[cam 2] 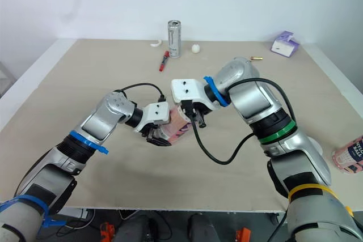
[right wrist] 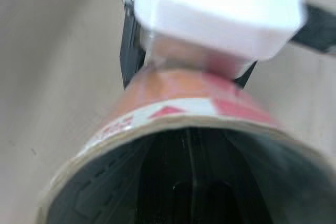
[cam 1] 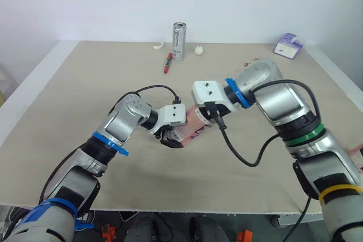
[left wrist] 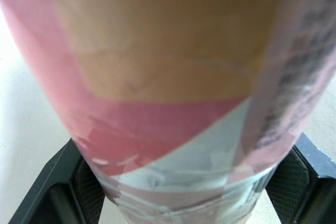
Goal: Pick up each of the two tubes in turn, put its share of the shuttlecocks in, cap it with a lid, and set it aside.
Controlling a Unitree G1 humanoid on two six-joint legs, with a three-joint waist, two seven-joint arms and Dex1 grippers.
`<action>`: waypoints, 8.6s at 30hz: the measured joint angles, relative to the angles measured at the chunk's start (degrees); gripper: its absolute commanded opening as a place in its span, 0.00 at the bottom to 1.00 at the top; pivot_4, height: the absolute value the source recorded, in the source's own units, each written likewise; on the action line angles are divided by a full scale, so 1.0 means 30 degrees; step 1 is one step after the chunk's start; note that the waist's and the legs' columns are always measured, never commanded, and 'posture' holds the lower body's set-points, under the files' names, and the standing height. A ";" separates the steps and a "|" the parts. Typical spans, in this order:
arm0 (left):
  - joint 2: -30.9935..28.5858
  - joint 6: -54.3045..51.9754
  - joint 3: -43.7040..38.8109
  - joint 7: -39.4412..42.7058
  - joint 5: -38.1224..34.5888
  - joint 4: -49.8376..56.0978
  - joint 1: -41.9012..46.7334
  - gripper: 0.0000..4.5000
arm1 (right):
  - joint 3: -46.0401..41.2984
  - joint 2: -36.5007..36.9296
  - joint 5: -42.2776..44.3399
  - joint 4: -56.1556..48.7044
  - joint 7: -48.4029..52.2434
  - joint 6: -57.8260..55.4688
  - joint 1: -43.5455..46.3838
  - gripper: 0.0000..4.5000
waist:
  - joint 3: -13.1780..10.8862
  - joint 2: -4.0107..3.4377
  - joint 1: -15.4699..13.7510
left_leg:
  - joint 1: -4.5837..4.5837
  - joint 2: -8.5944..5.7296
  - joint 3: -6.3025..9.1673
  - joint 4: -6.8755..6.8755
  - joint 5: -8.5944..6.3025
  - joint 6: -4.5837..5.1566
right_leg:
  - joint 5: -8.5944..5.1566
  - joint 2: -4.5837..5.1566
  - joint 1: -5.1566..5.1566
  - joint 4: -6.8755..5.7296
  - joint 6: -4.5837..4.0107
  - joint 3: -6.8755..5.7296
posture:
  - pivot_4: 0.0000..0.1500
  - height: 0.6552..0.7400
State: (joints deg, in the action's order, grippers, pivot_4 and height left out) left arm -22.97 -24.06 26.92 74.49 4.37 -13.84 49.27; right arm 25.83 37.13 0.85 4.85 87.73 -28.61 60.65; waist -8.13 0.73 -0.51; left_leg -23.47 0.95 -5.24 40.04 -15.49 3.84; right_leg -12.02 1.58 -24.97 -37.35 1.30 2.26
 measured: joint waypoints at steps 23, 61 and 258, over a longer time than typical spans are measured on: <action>0.3592 0.5183 -0.2514 -0.1538 -0.2551 -0.3727 -0.2301 0.82 | -1.1789 0.6523 0.7557 -0.5906 -0.5728 -1.0099 -0.5804 0.01 | -0.0008 -0.0009 -0.0113 | -0.0416 -0.0138 0.0027 0.0059 0.0049 -0.0047 | 0.0038 0.0550 -0.0139 0.0085 0.0198 -0.0383 | 1.00 1.00; 0.5666 1.0093 -0.2582 -0.3356 -0.3281 -0.4916 -0.5178 0.82 | -1.4846 1.1689 0.4709 -0.1551 -0.9327 -0.7750 -1.9244 1.00 | -0.0006 -0.0041 0.0011 | -0.0290 -0.0095 0.0034 0.0065 0.0084 0.0063 | 0.0057 0.0335 -0.0017 0.0101 0.0292 -0.0379 | 1.00 1.00; 0.4392 0.7005 -0.2072 -0.2623 -0.3711 -0.2871 -0.5143 0.82 | -0.5433 0.5723 0.9426 -0.7204 -0.6400 -0.6530 -0.2734 0.01 | 0.0012 -0.0061 0.0042 | -0.0271 0.0088 0.0032 0.0053 0.0040 -0.0024 | 0.0027 0.0605 -0.0057 0.0088 -0.0047 -0.0915 | 1.00 1.00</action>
State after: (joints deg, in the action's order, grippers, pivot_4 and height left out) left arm -9.80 -3.05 20.71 66.62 -6.77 -22.46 33.84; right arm 9.53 54.30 29.12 -16.76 68.53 -48.20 52.45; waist -8.10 0.54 -0.38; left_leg -24.28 1.21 -5.14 40.20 -15.37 3.77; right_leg -11.94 3.39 -25.14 -37.09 1.16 -0.49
